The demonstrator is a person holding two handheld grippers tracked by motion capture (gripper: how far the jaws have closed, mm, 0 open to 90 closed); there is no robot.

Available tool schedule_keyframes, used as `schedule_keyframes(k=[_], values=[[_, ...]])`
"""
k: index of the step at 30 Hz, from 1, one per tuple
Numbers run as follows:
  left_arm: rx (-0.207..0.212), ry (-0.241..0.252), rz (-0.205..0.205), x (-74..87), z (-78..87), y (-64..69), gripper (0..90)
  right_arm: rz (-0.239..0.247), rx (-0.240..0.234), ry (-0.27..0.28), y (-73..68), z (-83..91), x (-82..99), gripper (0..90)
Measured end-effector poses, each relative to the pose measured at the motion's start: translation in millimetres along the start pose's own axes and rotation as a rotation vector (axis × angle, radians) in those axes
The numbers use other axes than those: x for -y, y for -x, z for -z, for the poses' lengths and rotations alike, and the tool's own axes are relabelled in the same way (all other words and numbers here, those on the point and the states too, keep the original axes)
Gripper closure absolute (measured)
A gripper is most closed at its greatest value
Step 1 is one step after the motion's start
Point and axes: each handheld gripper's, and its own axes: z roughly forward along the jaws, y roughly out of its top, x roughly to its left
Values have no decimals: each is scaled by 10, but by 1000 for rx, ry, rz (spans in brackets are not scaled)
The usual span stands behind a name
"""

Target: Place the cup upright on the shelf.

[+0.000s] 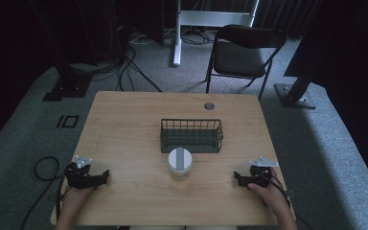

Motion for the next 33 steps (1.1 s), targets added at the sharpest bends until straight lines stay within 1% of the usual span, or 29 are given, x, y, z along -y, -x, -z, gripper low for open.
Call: schedule_keyframes(k=[4, 5, 11, 13, 17, 18, 21, 25, 29, 31, 32, 33], values=[[0, 0, 1, 0, 0, 0, 1, 14, -12, 0, -1, 2, 2, 110], [0, 0, 0, 0, 0, 0, 1, 25, -21, 1, -8, 2, 2, 111], [-1, 0, 1, 1, 0, 2, 1, 35, -41, 3, -40, -7, -9, 111], [-1, 0, 2, 0, 0, 2, 1, 39, -39, 1, -49, -12, -13, 111], [-1, 0, 1, 0, 0, 2, 1, 59, -47, -4, -115, -28, -43, 111], [-1, 0, 1, 0, 0, 2, 1, 64, -59, 1, -155, -33, -65, 111], [-1, 0, 2, 0, 0, 2, 1, 74, -60, 6, -185, -44, -87, 111], [-1, 0, 2, 0, 0, 2, 1, 73, -85, 16, -263, -70, -128, 112], [-1, 0, 2, 0, 0, 2, 1, 84, -91, 22, -313, -80, -152, 112], [-1, 0, 2, 0, 0, 2, 1, 95, -107, 32, -374, -85, -187, 112], [-1, 0, 1, 0, 0, 2, 1, 95, -107, 32, -374, -85, -187, 112], [-1, 0, 2, 0, 0, 2, 1, 104, -120, 37, -420, -97, -210, 112]])
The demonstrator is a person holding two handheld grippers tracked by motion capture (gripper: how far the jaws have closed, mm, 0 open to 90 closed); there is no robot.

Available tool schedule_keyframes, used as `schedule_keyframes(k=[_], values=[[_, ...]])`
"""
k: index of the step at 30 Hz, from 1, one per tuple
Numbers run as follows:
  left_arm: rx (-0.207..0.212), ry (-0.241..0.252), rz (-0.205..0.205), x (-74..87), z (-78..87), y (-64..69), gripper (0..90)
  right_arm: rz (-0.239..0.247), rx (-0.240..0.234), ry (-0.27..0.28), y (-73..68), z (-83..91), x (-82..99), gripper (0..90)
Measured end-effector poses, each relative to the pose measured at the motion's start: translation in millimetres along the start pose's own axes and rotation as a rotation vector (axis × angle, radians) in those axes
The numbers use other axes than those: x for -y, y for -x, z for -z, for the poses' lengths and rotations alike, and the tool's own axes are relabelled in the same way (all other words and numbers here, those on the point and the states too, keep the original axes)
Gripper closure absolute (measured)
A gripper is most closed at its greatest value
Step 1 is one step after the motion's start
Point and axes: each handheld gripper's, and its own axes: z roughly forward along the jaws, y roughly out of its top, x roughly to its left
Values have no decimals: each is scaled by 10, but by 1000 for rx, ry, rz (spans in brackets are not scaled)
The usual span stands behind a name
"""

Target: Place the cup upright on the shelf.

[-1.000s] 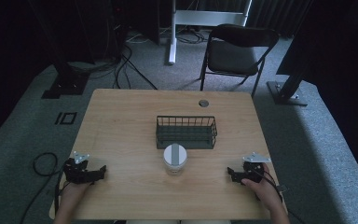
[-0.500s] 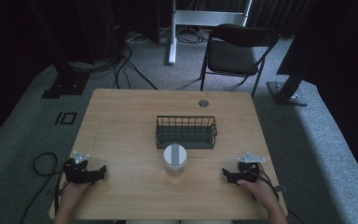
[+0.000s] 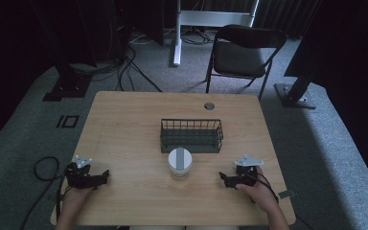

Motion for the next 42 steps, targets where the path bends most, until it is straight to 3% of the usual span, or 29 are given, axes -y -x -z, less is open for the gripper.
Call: schedule_keyframes(k=[19, 42], values=[[0, 0, 0, 0, 0, 0, 1, 43, -70, 10, -265, -133, -142, 134], [0, 0, 0, 0, 0, 0, 1, 136, -235, 51, -717, -272, -306, 132]])
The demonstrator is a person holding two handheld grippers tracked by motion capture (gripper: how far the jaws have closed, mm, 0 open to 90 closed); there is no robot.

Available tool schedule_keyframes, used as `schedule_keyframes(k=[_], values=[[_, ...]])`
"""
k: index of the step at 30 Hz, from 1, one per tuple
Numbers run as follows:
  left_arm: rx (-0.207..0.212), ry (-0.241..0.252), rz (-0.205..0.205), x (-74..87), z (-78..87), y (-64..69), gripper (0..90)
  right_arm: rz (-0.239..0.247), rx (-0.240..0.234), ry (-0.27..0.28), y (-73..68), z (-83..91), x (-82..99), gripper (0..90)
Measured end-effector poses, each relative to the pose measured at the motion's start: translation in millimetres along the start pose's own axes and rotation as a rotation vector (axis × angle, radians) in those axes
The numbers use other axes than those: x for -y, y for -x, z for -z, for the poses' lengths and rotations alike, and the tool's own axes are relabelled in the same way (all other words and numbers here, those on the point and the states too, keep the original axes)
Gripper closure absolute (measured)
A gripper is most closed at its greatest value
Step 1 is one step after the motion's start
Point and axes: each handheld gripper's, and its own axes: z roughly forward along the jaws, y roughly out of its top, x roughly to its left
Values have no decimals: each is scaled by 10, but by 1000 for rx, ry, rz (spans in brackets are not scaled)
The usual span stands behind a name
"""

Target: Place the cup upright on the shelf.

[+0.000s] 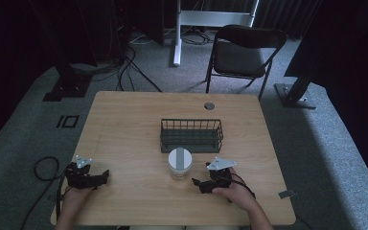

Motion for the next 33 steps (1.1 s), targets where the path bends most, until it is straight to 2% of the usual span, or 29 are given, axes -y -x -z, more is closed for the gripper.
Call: schedule_keyframes(k=[10, 17, 22, 26, 33], values=[[0, 0, 0, 0, 0, 0, 1, 5, -61, 36, -141, -122, -98, 130], [0, -1, 0, -1, 1, 0, 1, 7, -79, 65, -200, -182, -172, 125], [0, -1, 0, -1, 1, 0, 1, 23, -80, 88, -239, -229, -220, 125], [0, -1, 0, -1, 1, 0, 1, 7, -86, 126, -261, -270, -260, 118], [0, -1, 1, 0, 1, 1, 1, -2, -81, 150, -280, -325, -287, 118]])
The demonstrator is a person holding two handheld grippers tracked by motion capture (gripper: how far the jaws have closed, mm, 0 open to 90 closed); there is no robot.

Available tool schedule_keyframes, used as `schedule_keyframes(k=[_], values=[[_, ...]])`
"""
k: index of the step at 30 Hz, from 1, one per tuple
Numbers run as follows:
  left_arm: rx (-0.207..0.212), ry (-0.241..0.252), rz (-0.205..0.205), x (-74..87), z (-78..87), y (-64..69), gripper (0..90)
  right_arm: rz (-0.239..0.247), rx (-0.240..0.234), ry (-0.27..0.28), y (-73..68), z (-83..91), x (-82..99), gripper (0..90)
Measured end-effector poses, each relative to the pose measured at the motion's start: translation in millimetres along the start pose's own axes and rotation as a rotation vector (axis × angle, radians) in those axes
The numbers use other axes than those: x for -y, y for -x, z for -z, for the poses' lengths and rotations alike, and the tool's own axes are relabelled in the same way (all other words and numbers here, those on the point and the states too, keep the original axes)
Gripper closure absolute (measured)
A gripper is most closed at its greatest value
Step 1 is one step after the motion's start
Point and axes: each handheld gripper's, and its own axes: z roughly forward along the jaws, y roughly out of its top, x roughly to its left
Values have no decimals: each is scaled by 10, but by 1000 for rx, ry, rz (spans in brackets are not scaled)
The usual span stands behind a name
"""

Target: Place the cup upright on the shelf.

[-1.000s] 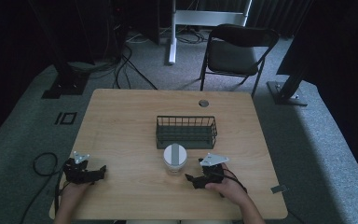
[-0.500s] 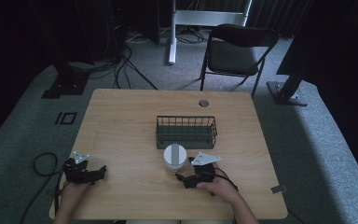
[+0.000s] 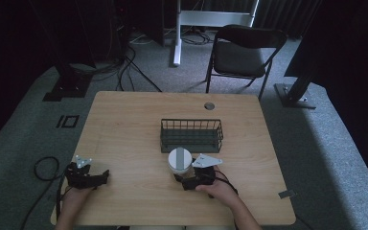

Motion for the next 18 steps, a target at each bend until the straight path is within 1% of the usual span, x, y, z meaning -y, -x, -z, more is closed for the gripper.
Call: schedule_keyframes(k=[5, 8, 14, 18], values=[[0, 0, 0, 0, 0, 0, 1, -7, -1, 8, -15, -35, -2, 115], [0, 0, 0, 0, 0, 0, 1, -20, 14, 33, -20, -68, -3, 115], [0, 0, 0, 0, 0, 0, 2, 3, 35, 32, -41, -114, -6, 117], [0, 0, 0, 0, 0, 0, 1, 14, 38, 32, -56, -147, -10, 139]])
